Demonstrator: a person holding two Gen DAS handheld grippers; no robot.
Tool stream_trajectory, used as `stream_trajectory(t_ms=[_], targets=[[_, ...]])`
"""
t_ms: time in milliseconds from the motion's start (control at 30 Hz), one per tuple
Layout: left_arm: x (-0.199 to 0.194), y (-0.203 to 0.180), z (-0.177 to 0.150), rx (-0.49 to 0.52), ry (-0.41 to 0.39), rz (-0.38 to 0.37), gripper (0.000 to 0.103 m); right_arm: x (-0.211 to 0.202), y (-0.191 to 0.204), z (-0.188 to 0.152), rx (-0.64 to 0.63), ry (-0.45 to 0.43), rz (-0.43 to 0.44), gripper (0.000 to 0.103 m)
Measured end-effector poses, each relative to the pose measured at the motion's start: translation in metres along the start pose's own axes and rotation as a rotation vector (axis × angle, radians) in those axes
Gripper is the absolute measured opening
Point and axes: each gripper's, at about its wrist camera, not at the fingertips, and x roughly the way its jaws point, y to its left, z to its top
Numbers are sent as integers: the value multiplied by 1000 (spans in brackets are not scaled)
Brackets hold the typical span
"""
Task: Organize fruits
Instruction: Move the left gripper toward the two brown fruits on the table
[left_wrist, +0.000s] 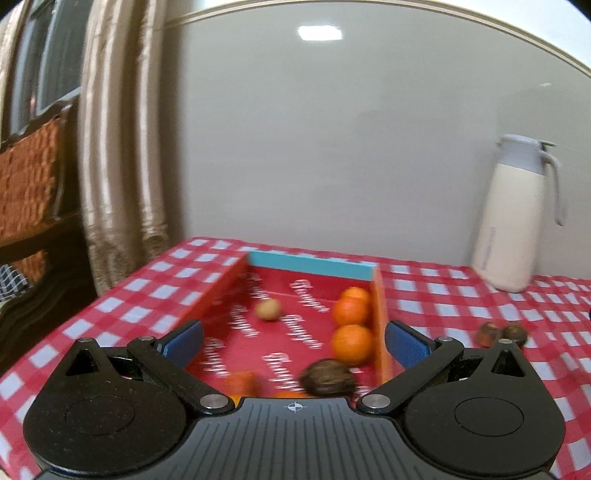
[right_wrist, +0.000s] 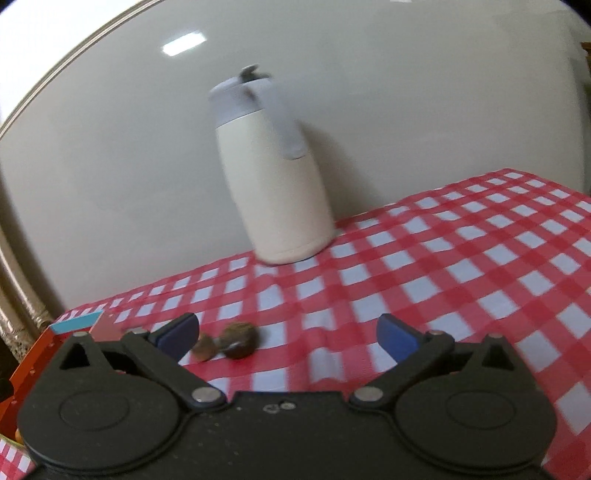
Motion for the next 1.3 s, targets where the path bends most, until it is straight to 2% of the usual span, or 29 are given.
stream_trajectory(t_ms=[533,1300], targets=[[11,-81,-4,54,13,-128,103,-12,-64,8,22,-20,-94,103],[51,-162,-14,131,88,-260,103,-3,-112,16,19,-40,-185,103]])
